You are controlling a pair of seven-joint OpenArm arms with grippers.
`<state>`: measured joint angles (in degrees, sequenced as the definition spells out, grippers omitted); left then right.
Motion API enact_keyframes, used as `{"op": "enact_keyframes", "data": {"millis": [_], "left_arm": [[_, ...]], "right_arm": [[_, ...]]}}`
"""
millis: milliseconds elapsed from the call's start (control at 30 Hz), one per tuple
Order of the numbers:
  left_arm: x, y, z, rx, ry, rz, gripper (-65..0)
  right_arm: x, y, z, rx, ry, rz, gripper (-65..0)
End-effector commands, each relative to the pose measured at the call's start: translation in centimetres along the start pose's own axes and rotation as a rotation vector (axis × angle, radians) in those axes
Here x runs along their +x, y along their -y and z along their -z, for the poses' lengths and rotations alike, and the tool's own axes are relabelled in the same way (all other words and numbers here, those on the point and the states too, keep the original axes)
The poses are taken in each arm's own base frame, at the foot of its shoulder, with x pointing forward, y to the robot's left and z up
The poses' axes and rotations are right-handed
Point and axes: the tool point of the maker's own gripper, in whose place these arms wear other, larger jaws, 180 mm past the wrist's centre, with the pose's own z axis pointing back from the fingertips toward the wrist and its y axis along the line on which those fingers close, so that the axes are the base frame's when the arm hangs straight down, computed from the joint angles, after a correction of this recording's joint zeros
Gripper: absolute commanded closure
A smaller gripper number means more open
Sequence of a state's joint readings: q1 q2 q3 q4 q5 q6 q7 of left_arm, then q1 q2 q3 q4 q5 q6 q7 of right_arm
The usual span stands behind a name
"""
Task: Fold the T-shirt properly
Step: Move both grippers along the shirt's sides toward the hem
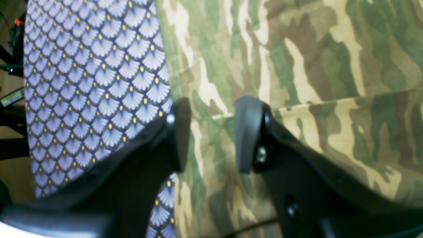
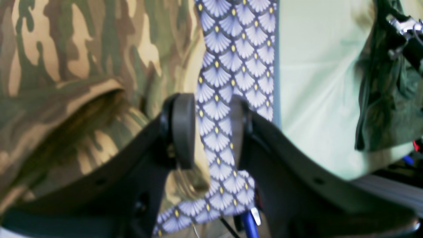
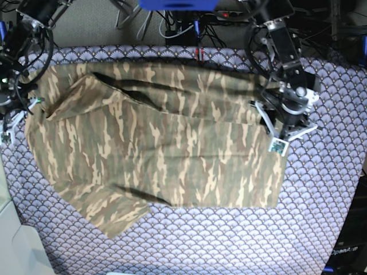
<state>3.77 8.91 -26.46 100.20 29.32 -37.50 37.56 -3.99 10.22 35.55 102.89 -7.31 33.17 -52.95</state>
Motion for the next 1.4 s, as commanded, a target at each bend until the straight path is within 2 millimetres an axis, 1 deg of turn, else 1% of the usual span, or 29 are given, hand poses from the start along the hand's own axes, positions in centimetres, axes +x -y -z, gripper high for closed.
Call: {"op": "enact_keyframes", "data": {"millis": [0,67,200,233,267,333,433,533,600,667,733,800,867,967,1033,1167,1233,1300,1367], "left_arm": [[1.3,-0.1,-0.1,0.003,0.038,0.002,-22.6],[2.3,-0.2,-0.1,0.008,0.058,0.009,-22.6],[2.6,0.3,0.1,-0.002,0.063,0.008,-22.6],[2.6,0.3,0.1,-0.003,0.066,0.003,-22.6],[2.7,0.0,0.1,0.011,0.067,-0.006,-22.6],[2.7,-0.6,-0.1,0.045,0.069,-0.03,-22.6],[2.0,-1.4,-0.2,0.082,0.028,-0.074,-22.6],[2.2,-2.1,-1.1,0.082,0.033,-0.148,-22.6],[2.1,-3.3,-1.8,0.101,0.042,-0.197,-22.6],[1.9,-4.0,-2.3,0.116,0.041,-0.219,-22.6],[1.7,-4.2,-2.4,0.123,0.03,-0.223,-22.6],[2.1,-4.4,-2.3,0.125,0.036,-0.226,-22.6],[2.3,-4.4,-2.1,0.122,0.038,-0.228,-22.6],[3.4,-4.9,-2.0,0.129,0.063,-0.231,-22.6],[4.4,-5.2,-2.0,0.133,0.084,-0.231,-22.6],[5.6,-5.0,-0.7,0.108,0.093,-0.241,-22.6],[6.1,-4.7,0.4,0.085,0.087,-0.25,-22.6],[6.4,-4.3,1.4,0.059,0.078,-0.258,-22.6],[6.6,-3.9,2.2,0.039,0.07,-0.264,-22.6]], "right_arm": [[1.4,0.8,-0.5,-0.025,0.045,-0.002,-19.6],[1.4,0.5,-0.5,-0.02,0.046,0.003,-19.6],[1.7,0.0,-0.3,-0.007,0.055,0.004,-19.6],[2.4,-0.2,-0.2,-0.001,0.07,0.002,-19.6],[3.0,-0.7,-0.2,0.008,0.082,-0.007,-19.6],[3.7,-0.9,-0.2,0.014,0.096,-0.016,-19.6],[5.2,-1.6,-0.2,0.029,0.127,-0.034,-19.6],[5.9,-2.6,-0.1,0.05,0.139,-0.057,-19.6],[6.5,-3.4,-0.1,0.067,0.151,-0.077,-19.6],[7.4,-3.6,-0.3,0.07,0.172,-0.08,-19.6],[7.5,-3.8,-0.3,0.073,0.173,-0.077,-19.6],[7.6,-3.8,-0.3,0.074,0.175,-0.075,-19.6],[8.1,-3.7,-0.3,0.071,0.183,-0.07,-19.6],[8.2,-3.7,-0.3,0.072,0.184,-0.069,-19.6],[8.5,-4.1,-0.3,0.08,0.189,-0.079,-19.6],[8.7,-4.2,-0.3,0.083,0.194,-0.084,-19.7],[9.4,-4.1,-0.4,0.08,0.208,-0.076,-19.7],[9.3,-4.2,0.0,0.085,0.198,-0.069,-19.8],[9.9,-4.2,0.5,0.092,0.201,-0.056,-19.8]]}}
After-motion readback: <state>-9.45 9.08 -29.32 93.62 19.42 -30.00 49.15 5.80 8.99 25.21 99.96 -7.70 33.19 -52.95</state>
